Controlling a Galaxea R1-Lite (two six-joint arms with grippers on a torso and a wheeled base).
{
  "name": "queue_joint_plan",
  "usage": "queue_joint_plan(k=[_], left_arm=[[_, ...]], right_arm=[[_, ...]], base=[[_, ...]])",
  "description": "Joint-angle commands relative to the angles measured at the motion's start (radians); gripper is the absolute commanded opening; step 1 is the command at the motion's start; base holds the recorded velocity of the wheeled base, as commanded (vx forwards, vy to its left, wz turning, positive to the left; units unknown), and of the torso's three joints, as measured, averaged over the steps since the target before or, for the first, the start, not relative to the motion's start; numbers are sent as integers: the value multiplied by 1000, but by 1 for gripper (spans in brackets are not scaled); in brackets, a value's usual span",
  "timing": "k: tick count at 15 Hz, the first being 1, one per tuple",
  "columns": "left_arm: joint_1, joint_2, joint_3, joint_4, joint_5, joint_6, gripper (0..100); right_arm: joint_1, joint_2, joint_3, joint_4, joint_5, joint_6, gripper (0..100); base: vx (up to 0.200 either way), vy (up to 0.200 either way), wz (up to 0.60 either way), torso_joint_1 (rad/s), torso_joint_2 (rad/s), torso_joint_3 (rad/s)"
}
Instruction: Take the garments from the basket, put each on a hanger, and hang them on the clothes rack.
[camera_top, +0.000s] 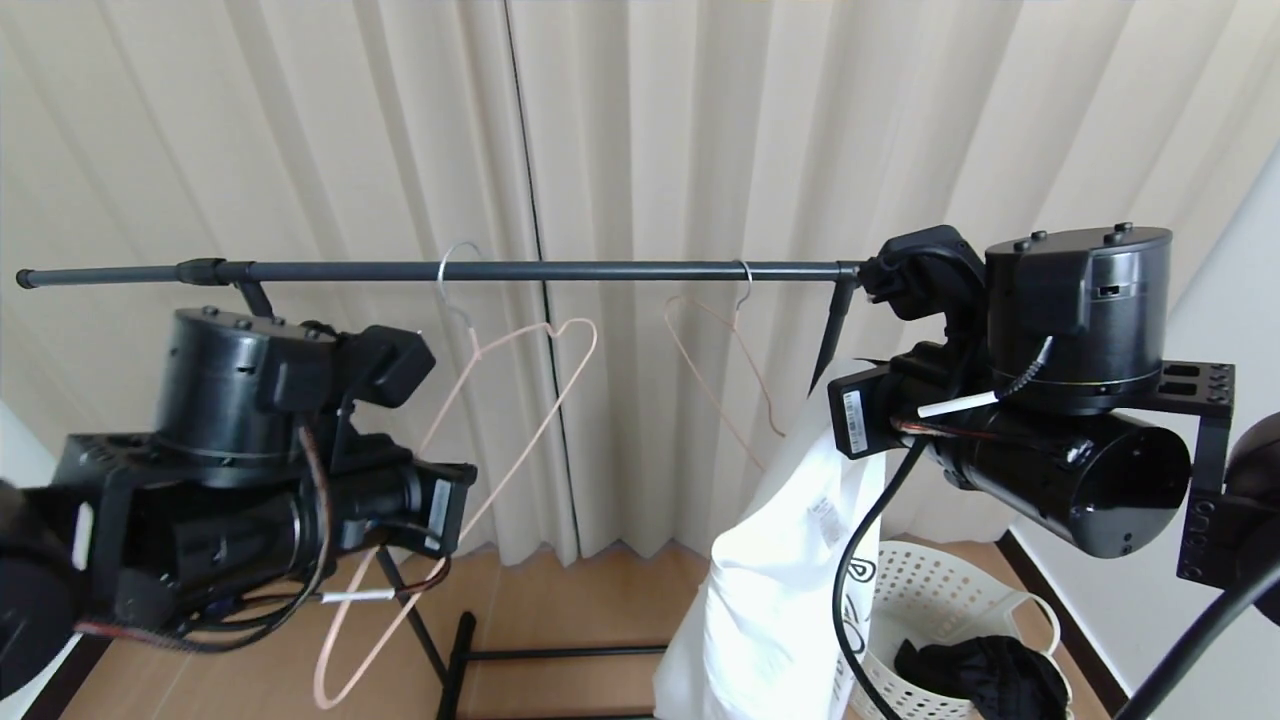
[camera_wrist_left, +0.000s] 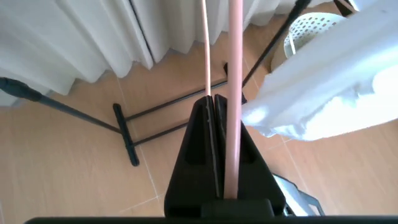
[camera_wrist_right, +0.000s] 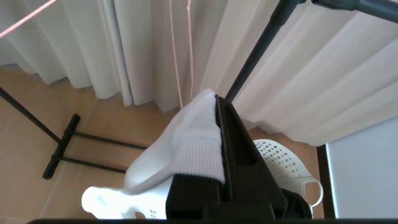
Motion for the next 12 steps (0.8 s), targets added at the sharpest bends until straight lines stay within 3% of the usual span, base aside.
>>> queue_joint_plan(k=[1, 4, 6, 10, 12], left_arm=[[-24, -200, 189, -74, -56, 54, 0], [-12, -307, 314, -106, -182, 148, 0], [-21, -320, 331, -106, -214, 152, 0], [-27, -320, 366, -106, -387, 249, 0], [-64, -318, 364, -106, -415, 252, 0]], right_arm=[[0, 45, 0, -24, -14, -1, 0], [-3, 78, -4, -30, -40, -1, 0], [-6, 87, -10, -30, -46, -1, 0], [-32, 121, -13, -95, -75, -14, 0], [-38, 122, -21, -95, -75, -14, 0]], base=[[0, 0, 0, 0, 0, 0], [0, 0, 0, 0, 0, 0], [0, 0, 0, 0, 0, 0], [0, 0, 0, 0, 0, 0], [0, 0, 0, 0, 0, 0]])
